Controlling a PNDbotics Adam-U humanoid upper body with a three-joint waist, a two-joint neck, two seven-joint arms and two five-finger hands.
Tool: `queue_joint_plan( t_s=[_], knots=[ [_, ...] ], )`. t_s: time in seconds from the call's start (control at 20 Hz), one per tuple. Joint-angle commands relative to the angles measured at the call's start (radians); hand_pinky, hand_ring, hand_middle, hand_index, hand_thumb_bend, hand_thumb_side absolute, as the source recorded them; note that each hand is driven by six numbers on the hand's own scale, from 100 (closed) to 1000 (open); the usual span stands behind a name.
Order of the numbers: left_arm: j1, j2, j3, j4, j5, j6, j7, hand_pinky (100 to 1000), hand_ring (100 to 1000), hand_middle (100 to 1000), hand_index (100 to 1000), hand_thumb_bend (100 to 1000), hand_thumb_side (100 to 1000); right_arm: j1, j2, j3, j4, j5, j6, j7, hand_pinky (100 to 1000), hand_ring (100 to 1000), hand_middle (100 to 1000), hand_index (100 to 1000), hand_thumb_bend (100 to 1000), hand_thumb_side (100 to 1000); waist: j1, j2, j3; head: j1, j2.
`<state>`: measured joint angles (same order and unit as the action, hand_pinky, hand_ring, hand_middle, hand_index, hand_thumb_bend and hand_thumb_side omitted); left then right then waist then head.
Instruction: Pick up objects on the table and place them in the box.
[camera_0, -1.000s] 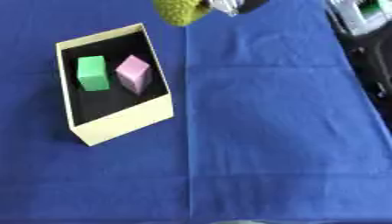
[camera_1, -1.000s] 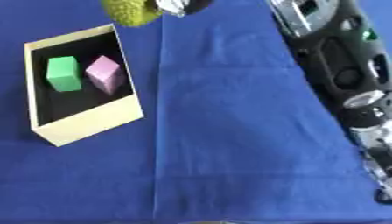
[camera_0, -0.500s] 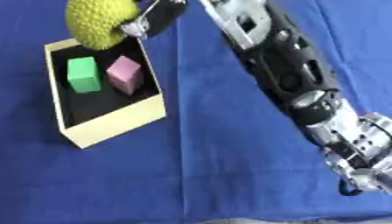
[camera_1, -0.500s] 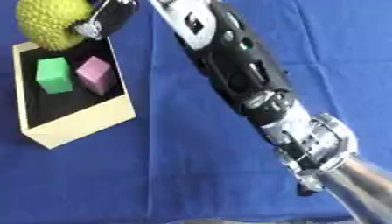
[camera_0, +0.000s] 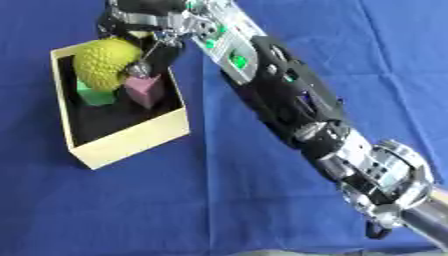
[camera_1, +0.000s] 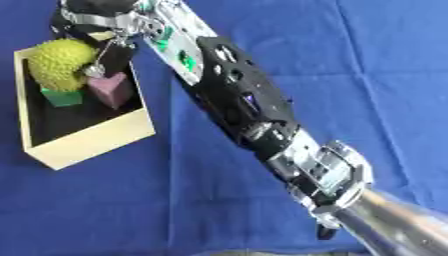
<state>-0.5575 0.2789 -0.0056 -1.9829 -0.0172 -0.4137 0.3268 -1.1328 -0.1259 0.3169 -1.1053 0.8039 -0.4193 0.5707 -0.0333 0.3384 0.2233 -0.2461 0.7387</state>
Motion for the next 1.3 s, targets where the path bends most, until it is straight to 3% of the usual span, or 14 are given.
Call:
queue_joint_plan(
  t_s=[0.05,0.15,0.25,0.65,0.9,0.95,1.0,1.25,1.3],
  knots=[
    [-0.011,0.008,0.002,-0.017,0.005,-0.002,-0.005,713,829,759,819,209,614,-0.015,-0.003,-0.007,-0.003,0.009,-0.039,0.044,852,886,697,869,100,227,0.005,-0.020,0.002,0.004,-0.005],
    [-0.011,0.008,0.002,-0.017,0.004,-0.002,-0.005,713,829,758,819,210,613,-0.016,-0.006,-0.015,-0.012,0.005,-0.057,0.063,878,924,732,905,100,416,0.006,-0.020,0.001,0.005,-0.003],
    [-0.011,0.008,0.002,-0.017,0.004,-0.004,-0.005,714,829,759,819,211,612,-0.018,-0.009,-0.020,-0.026,0.006,-0.068,0.078,888,937,746,927,100,513,0.006,-0.020,0.000,0.004,-0.003],
    [-0.009,0.009,0.004,-0.017,0.003,-0.010,0.000,714,829,758,819,218,605,-0.017,-0.033,-0.044,-0.099,0.002,-0.056,0.081,887,932,731,938,100,508,0.006,-0.023,-0.002,0.009,-0.003],
    [-0.004,0.012,0.009,-0.017,0.003,-0.015,0.016,714,829,758,819,222,600,-0.022,-0.087,-0.087,-0.209,-0.137,-0.011,0.071,876,911,690,913,100,492,0.006,-0.027,-0.008,0.031,0.004],
    [-0.003,0.012,0.010,-0.017,0.003,-0.015,0.020,714,829,759,819,223,593,-0.023,-0.103,-0.098,-0.239,-0.181,0.004,0.069,876,909,691,910,100,647,0.006,-0.027,-0.010,0.039,0.006],
    [-0.002,0.013,0.011,-0.017,0.002,-0.015,0.023,714,829,759,819,222,600,-0.025,-0.121,-0.109,-0.270,-0.224,0.022,0.066,875,907,689,906,100,465,0.006,-0.028,-0.012,0.048,0.007],
    [0.004,0.018,0.014,-0.017,-0.004,-0.015,0.033,714,829,759,819,223,599,-0.016,-0.219,-0.153,-0.427,-0.425,0.115,0.058,867,895,668,898,100,434,0.009,-0.030,-0.023,0.085,0.009],
    [0.005,0.019,0.015,-0.017,-0.005,-0.014,0.035,714,830,759,819,221,601,-0.011,-0.237,-0.166,-0.452,-0.453,0.138,0.048,859,880,642,877,100,353,0.010,-0.030,-0.026,0.090,0.009]
  ],
)
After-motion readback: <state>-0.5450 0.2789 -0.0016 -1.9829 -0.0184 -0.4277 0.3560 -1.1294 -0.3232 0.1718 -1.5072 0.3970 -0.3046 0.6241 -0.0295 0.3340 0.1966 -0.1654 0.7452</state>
